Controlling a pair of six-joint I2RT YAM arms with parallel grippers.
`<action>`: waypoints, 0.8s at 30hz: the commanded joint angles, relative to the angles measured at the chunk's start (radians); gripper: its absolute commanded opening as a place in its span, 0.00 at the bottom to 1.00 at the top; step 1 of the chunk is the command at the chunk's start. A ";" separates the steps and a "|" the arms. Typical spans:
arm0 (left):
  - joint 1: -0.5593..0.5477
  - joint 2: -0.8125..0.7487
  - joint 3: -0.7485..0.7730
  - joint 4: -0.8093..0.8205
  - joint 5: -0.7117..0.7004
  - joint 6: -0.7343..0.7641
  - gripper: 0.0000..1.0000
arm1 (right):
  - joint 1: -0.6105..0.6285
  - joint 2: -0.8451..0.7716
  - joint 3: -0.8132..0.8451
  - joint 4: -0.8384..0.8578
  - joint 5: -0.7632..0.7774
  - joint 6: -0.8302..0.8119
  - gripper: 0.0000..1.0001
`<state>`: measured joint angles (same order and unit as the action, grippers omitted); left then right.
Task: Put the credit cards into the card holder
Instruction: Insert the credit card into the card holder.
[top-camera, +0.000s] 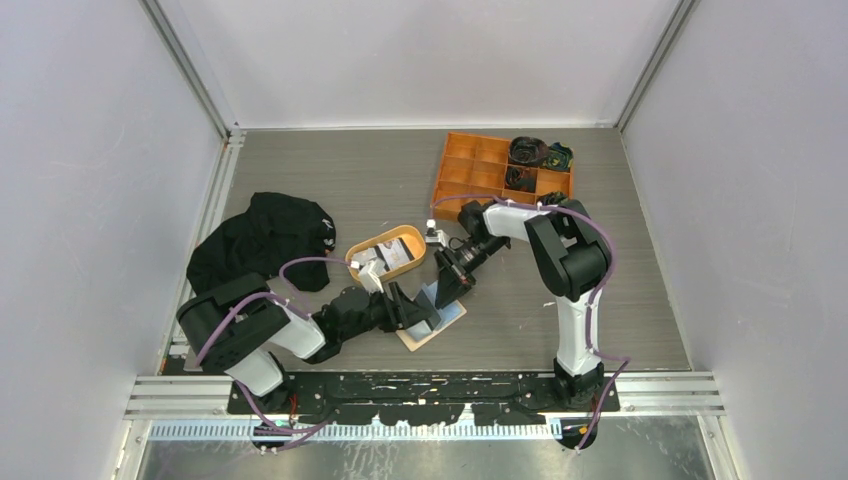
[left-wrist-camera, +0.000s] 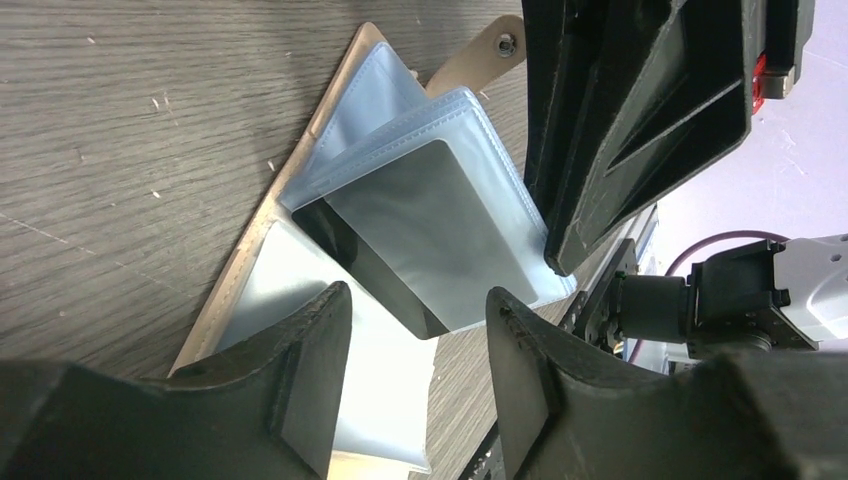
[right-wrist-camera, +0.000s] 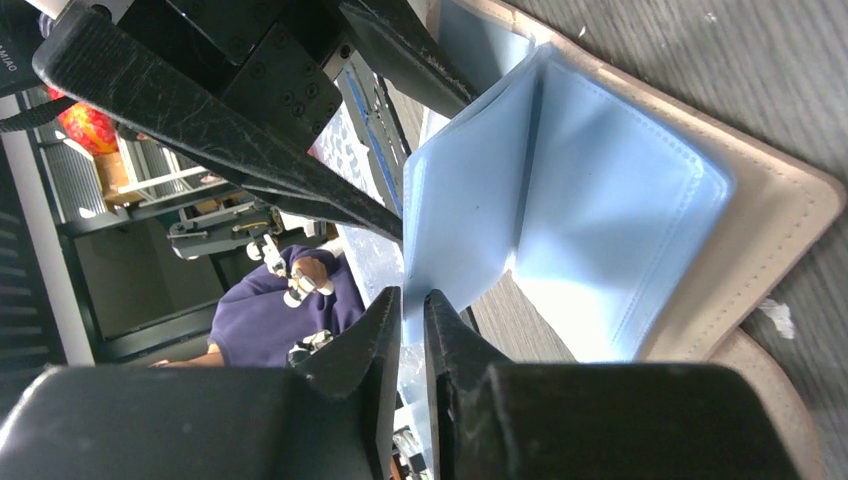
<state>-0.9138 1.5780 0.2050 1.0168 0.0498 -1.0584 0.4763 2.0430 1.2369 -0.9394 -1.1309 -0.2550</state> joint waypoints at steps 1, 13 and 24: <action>0.006 0.001 -0.019 0.039 -0.031 0.003 0.50 | 0.015 -0.011 0.028 -0.011 -0.029 -0.012 0.22; 0.012 0.052 -0.051 0.135 -0.034 -0.014 0.38 | 0.042 0.015 0.056 -0.085 -0.052 -0.080 0.23; 0.018 0.105 -0.062 0.222 -0.012 -0.027 0.42 | 0.054 0.014 0.040 -0.035 -0.028 -0.030 0.14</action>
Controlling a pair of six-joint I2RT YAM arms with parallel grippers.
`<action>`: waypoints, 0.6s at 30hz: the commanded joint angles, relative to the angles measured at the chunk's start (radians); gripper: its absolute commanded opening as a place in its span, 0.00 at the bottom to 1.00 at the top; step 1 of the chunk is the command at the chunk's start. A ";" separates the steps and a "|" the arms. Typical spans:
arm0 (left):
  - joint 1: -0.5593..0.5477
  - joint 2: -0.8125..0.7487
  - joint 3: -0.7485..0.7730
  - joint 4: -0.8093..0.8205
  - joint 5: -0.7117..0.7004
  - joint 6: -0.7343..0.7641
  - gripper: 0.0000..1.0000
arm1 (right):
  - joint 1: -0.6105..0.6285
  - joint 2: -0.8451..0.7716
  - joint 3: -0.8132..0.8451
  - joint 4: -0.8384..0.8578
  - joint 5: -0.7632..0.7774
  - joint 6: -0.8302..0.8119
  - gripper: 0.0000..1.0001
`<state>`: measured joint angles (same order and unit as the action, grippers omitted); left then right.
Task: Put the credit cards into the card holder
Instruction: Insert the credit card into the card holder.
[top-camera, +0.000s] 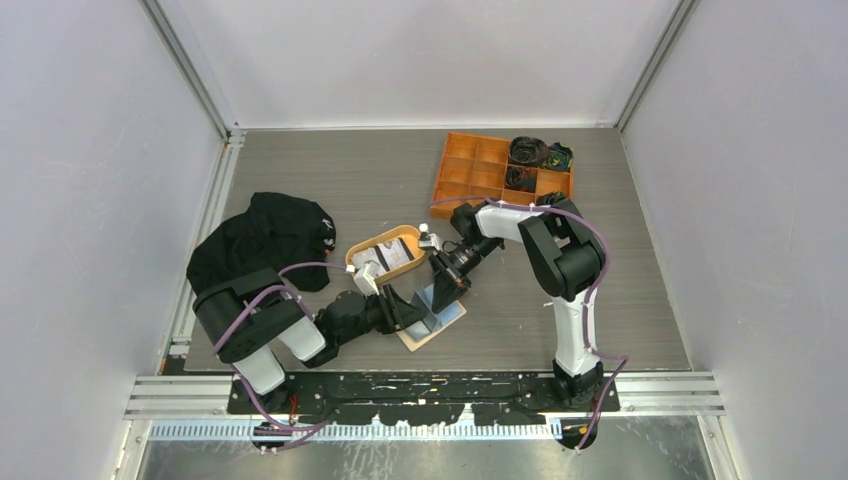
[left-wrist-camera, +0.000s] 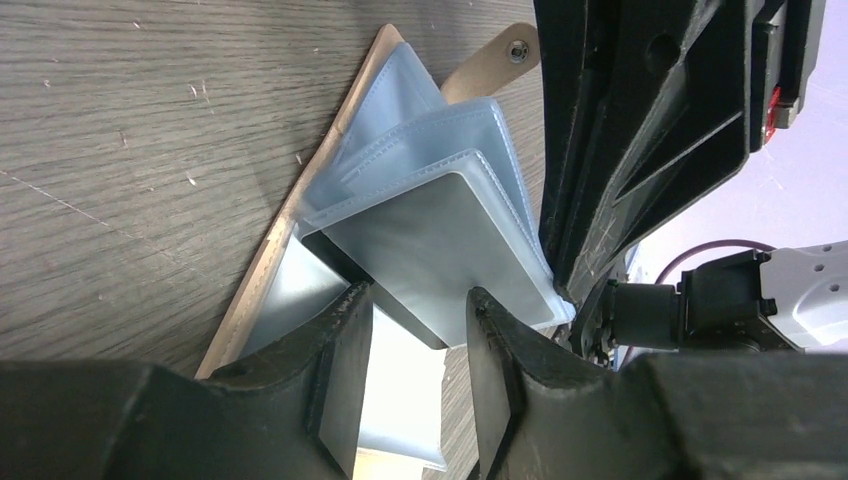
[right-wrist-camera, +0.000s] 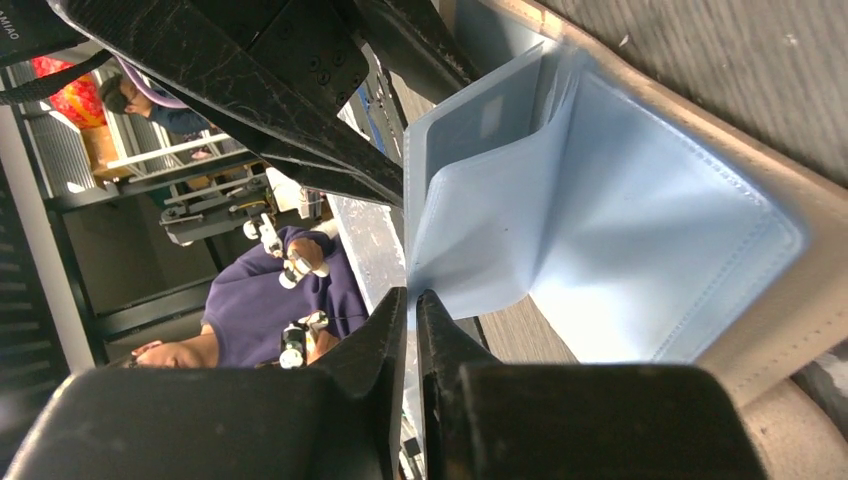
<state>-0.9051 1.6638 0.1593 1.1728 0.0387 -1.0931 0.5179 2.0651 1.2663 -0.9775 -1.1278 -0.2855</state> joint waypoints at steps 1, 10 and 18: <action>0.009 0.023 -0.018 0.070 0.000 0.008 0.42 | 0.020 -0.006 0.017 -0.018 -0.046 -0.020 0.14; 0.009 0.003 -0.062 0.120 -0.006 0.003 0.49 | 0.051 0.008 0.037 -0.051 -0.023 -0.063 0.13; 0.009 0.000 -0.072 0.154 0.001 -0.001 0.53 | 0.050 0.013 0.027 -0.013 0.003 -0.026 0.12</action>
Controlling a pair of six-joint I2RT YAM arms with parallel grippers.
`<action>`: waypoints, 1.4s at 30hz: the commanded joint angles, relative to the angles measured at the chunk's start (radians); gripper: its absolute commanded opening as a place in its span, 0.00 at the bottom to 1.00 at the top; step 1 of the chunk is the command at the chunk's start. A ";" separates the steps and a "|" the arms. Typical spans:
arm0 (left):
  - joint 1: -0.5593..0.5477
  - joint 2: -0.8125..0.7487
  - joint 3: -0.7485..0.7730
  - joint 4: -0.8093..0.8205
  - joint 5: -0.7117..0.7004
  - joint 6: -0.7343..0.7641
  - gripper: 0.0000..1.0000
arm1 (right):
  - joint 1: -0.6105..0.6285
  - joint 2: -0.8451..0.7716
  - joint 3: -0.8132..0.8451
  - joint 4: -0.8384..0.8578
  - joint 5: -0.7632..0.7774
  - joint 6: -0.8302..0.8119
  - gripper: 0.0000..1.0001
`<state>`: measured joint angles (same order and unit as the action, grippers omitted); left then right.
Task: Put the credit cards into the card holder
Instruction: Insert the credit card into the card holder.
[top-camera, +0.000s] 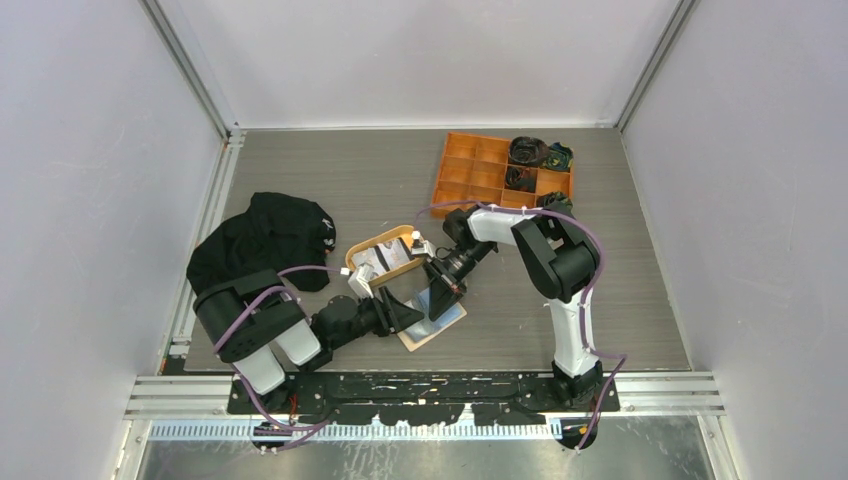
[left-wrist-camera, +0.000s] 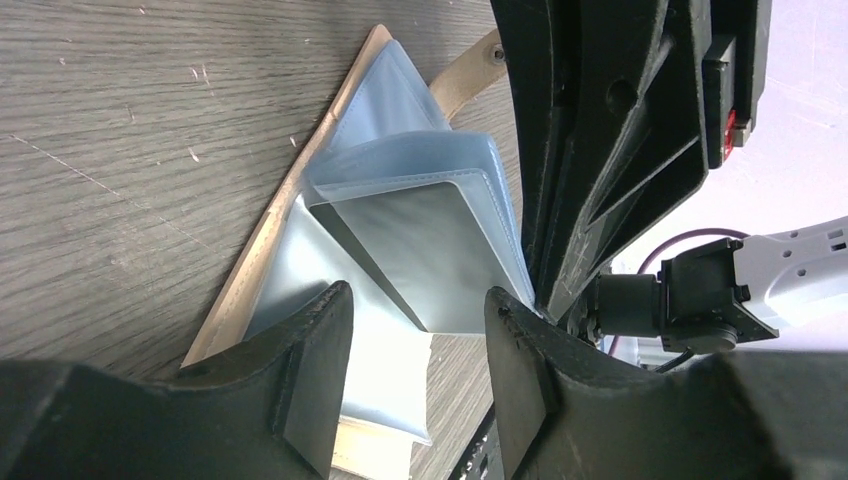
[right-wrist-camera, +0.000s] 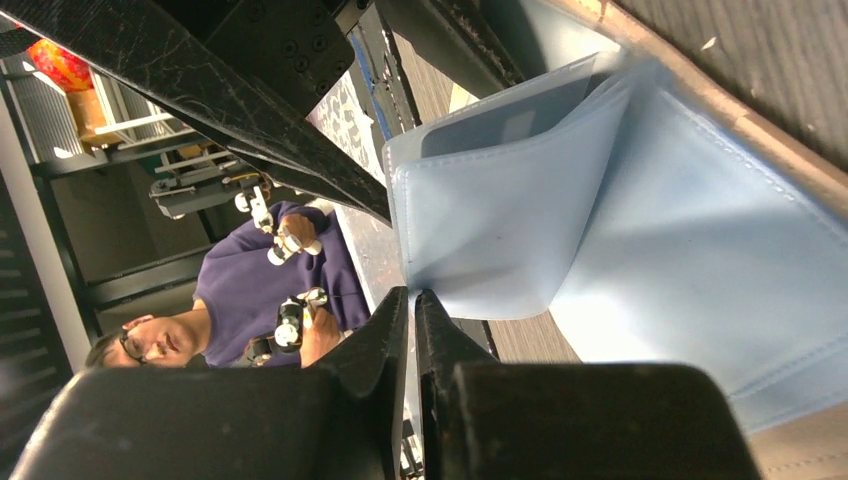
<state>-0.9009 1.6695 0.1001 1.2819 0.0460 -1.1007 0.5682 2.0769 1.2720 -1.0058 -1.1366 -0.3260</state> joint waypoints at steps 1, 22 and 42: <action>0.005 -0.003 -0.014 0.059 -0.004 0.005 0.53 | 0.000 0.005 0.021 0.017 0.011 0.016 0.12; 0.005 -0.084 -0.028 -0.002 -0.014 0.010 0.66 | 0.020 -0.013 0.013 0.065 0.108 0.049 0.14; 0.003 -0.685 0.014 -0.754 -0.118 0.112 0.68 | 0.112 -0.413 -0.094 0.136 0.368 -0.237 0.38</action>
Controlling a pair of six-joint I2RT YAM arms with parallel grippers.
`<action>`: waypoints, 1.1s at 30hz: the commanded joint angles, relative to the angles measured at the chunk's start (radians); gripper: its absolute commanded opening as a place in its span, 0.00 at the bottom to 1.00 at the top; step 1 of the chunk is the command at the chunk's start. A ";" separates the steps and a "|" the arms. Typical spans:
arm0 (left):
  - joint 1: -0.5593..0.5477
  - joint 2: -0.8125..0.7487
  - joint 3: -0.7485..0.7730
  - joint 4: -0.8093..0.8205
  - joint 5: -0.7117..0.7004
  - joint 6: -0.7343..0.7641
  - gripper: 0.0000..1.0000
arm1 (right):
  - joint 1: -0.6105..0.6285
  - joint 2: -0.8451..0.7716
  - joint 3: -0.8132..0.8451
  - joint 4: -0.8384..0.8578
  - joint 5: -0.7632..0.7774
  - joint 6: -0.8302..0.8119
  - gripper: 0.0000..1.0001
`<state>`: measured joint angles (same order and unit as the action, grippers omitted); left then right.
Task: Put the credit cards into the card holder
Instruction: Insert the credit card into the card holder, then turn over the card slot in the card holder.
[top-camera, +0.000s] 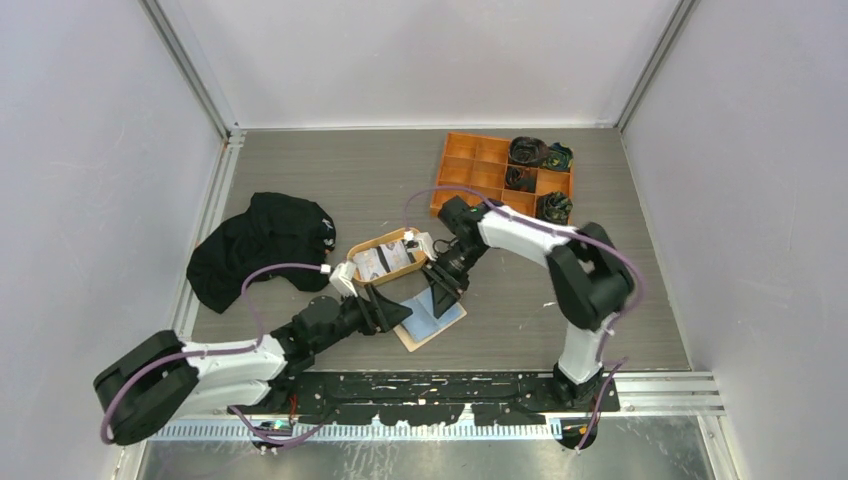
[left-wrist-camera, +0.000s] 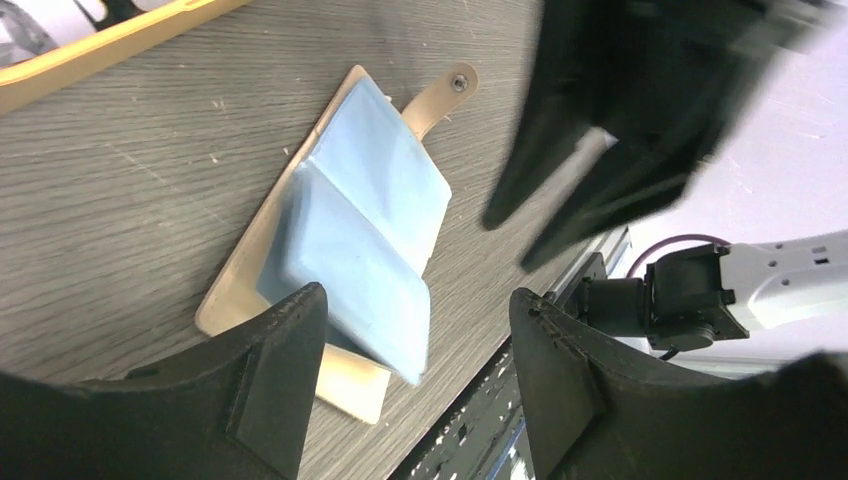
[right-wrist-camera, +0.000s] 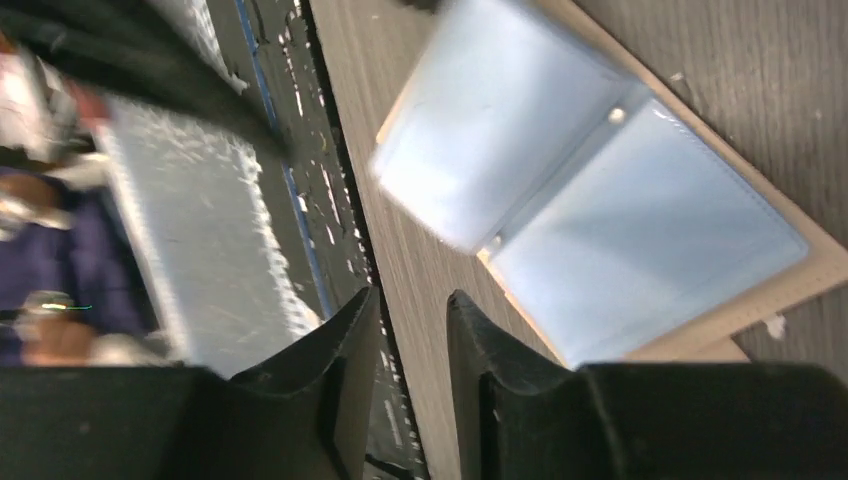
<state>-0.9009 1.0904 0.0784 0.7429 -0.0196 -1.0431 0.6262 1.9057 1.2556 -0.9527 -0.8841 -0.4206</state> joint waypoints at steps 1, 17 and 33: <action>0.003 -0.127 0.037 -0.240 -0.056 0.060 0.68 | 0.073 -0.298 -0.131 0.131 0.140 -0.172 0.48; 0.004 -0.165 0.010 -0.214 -0.043 0.078 0.65 | 0.329 -0.384 -0.387 0.534 0.533 -0.306 0.74; 0.003 -0.319 0.027 -0.468 -0.104 0.082 0.50 | 0.448 -0.296 -0.356 0.611 0.722 -0.230 0.72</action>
<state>-0.9009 0.7776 0.0910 0.2905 -0.1059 -0.9791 1.0676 1.5997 0.8738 -0.3725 -0.2054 -0.6743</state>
